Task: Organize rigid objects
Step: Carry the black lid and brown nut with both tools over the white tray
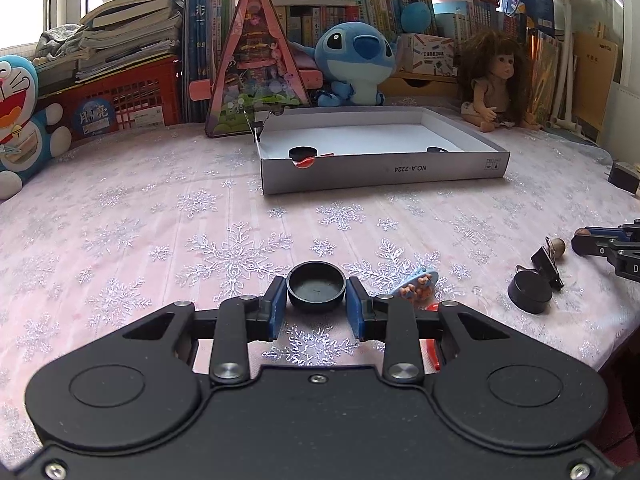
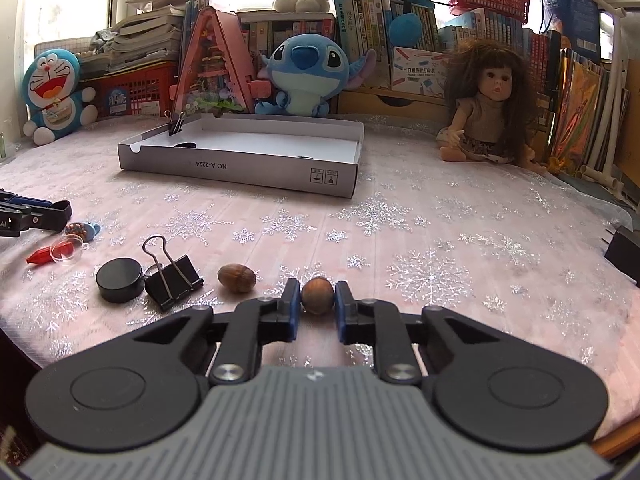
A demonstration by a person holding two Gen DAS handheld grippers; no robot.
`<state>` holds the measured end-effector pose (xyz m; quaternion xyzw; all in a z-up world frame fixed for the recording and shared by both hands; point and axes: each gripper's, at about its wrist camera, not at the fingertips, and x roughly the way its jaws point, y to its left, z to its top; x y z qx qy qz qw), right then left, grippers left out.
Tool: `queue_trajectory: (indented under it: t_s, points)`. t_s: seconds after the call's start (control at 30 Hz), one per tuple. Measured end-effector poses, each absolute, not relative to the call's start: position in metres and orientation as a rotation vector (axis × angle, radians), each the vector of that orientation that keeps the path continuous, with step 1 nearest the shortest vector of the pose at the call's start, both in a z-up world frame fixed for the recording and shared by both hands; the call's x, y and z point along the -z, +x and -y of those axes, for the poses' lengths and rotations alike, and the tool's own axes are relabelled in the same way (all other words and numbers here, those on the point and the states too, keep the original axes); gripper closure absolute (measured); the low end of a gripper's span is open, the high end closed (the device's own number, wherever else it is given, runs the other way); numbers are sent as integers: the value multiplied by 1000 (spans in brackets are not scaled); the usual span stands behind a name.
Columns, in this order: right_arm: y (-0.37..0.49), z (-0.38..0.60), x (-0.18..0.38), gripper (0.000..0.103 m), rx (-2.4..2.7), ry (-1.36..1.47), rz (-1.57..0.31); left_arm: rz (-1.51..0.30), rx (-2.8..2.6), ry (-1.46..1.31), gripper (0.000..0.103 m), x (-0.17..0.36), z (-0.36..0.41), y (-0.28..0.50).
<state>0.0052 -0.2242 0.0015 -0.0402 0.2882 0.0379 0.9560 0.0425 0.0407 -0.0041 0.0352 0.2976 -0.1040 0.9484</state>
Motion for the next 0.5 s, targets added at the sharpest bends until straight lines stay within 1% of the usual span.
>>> queue_trajectory:
  t_s: [0.27,0.5]
  points:
    - [22,224,-8,81,-45,-68,-605,-618,197,64,73,-4,-39,56]
    - [48,231,-25,81,-27,-20,-600,-602,203,40,73,-22,-38,79]
